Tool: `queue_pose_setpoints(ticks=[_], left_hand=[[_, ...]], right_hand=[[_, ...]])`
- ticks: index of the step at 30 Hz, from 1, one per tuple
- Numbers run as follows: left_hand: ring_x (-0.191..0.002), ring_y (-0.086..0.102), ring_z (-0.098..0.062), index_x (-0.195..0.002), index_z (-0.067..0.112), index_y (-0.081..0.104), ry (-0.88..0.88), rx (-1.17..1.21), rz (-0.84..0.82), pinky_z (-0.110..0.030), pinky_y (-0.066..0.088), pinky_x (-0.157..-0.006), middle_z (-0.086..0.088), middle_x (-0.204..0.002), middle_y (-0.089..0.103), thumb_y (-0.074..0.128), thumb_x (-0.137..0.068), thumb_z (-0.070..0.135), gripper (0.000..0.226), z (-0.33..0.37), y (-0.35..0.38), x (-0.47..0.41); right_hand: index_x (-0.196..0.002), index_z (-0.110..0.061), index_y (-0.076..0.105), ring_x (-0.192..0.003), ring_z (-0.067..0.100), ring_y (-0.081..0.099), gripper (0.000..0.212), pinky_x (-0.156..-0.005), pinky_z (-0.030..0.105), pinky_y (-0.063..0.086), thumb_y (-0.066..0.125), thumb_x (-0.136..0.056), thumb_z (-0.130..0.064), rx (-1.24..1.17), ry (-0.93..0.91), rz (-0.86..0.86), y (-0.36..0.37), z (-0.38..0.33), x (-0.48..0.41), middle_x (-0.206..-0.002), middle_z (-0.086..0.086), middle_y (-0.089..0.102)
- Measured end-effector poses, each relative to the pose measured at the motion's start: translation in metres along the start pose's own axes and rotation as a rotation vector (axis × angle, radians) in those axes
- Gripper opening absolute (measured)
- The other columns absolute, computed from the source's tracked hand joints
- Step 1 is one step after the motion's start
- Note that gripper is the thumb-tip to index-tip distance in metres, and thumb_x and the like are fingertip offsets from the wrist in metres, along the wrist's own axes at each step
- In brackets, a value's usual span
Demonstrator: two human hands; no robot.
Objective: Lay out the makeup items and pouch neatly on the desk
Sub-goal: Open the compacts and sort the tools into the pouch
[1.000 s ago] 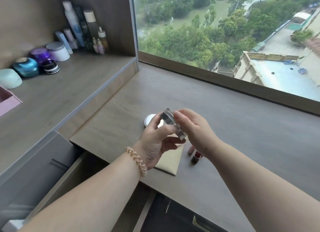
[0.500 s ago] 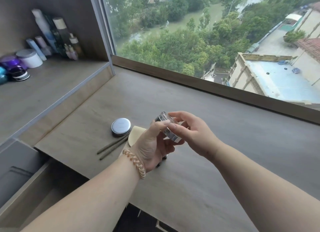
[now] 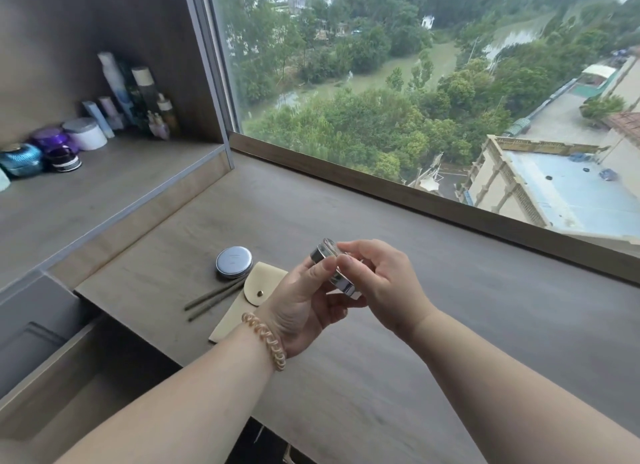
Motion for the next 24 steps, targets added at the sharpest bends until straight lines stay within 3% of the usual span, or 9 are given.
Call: queue_pose_setpoints(ticks=[3,6,8,10,12,14,16,20,24], left_hand=[[-0.068,0.068,-0.029,-0.117,0.007,0.058,0.034,-0.028,0.052,-0.021,0.045,-0.049,-0.011,-0.088,0.067,0.086,-0.050,0.047,0.083,0.008,0.003,0.010],[-0.075,0.067,-0.034,-0.117,0.003,0.058,0.053,-0.055,0.106,-0.026,0.049,-0.059,-0.014,-0.093,0.066,0.075,-0.059,0.035,0.068,0.014,0.003,0.022],[-0.085,0.065,-0.036,-0.122,0.002,0.054,0.051,-0.021,0.102,-0.032,0.051,-0.071,-0.016,-0.099,0.064,0.067,-0.067,0.026,0.061,0.017,0.001,0.028],[-0.090,0.064,-0.036,-0.121,0.002,0.055,0.038,0.004,0.076,-0.036,0.052,-0.077,-0.019,-0.103,0.061,0.057,-0.072,0.010,0.050,0.021,-0.003,0.032],[-0.092,0.064,-0.031,-0.118,0.003,0.058,0.029,0.039,0.069,-0.040,0.051,-0.084,-0.020,-0.106,0.062,0.049,-0.070,0.000,0.049,0.026,-0.009,0.036],[-0.095,0.064,-0.030,-0.122,0.002,0.056,0.029,0.115,0.073,-0.041,0.052,-0.086,-0.020,-0.107,0.063,0.046,-0.067,-0.002,0.056,0.032,-0.017,0.038],[-0.090,0.066,-0.031,-0.126,0.001,0.053,0.010,0.201,0.084,-0.040,0.055,-0.078,-0.020,-0.104,0.065,0.048,-0.067,0.000,0.059,0.036,-0.022,0.042],[-0.084,0.070,-0.026,-0.111,0.003,0.063,-0.021,0.252,0.143,-0.035,0.059,-0.069,-0.016,-0.102,0.068,0.049,-0.079,0.015,0.037,0.036,-0.028,0.044],[-0.070,0.070,-0.017,-0.099,0.007,0.068,-0.028,0.068,0.211,-0.024,0.055,-0.054,-0.011,-0.089,0.070,0.053,-0.087,0.015,0.021,0.037,-0.032,0.041]], right_hand=[[-0.067,-0.034,0.069,-0.062,0.002,0.057,0.030,-0.056,0.018,0.045,0.051,-0.081,-0.052,-0.112,-0.050,0.004,0.003,-0.012,0.000,-0.065,-0.012,0.063],[-0.057,-0.028,0.063,-0.054,0.005,0.047,0.039,-0.053,0.021,0.037,0.047,-0.081,-0.055,-0.163,-0.080,-0.030,0.007,-0.022,0.000,-0.053,-0.010,0.053],[-0.068,-0.028,0.070,-0.061,0.007,0.055,0.034,-0.055,0.025,0.045,0.050,-0.080,-0.052,-0.153,-0.066,-0.104,0.011,-0.026,-0.003,-0.062,-0.008,0.062],[-0.089,-0.027,0.073,-0.083,0.011,0.065,0.039,-0.074,0.035,0.054,0.053,-0.074,-0.056,-0.040,-0.056,-0.152,0.014,-0.029,-0.008,-0.086,-0.004,0.071],[-0.113,-0.026,0.067,-0.103,0.009,0.060,0.059,-0.091,0.033,0.049,0.054,-0.067,-0.061,0.155,-0.108,-0.222,0.018,-0.032,-0.009,-0.107,-0.005,0.065],[-0.128,-0.028,0.056,-0.109,0.004,0.054,0.070,-0.095,0.025,0.043,0.064,-0.066,-0.060,0.251,-0.170,-0.333,0.024,-0.038,-0.008,-0.115,-0.011,0.055],[-0.132,-0.028,0.052,-0.107,0.001,0.053,0.072,-0.095,0.020,0.041,0.073,-0.067,-0.052,0.279,-0.234,-0.355,0.030,-0.041,-0.007,-0.115,-0.014,0.052],[-0.126,-0.026,0.059,-0.101,0.002,0.055,0.064,-0.090,0.017,0.043,0.075,-0.068,-0.048,0.249,-0.320,-0.263,0.038,-0.047,-0.008,-0.109,-0.011,0.054],[-0.120,-0.027,0.063,-0.096,0.003,0.056,0.059,-0.086,0.019,0.045,0.074,-0.067,-0.050,0.259,-0.308,-0.222,0.038,-0.048,-0.010,-0.105,-0.009,0.056]])
Point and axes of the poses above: each hand's wrist, its own x-axis away from the middle knuckle, its own y-axis out of the palm, z = x × y, the point moved 4 cm from there along -x, towards the middle knuckle
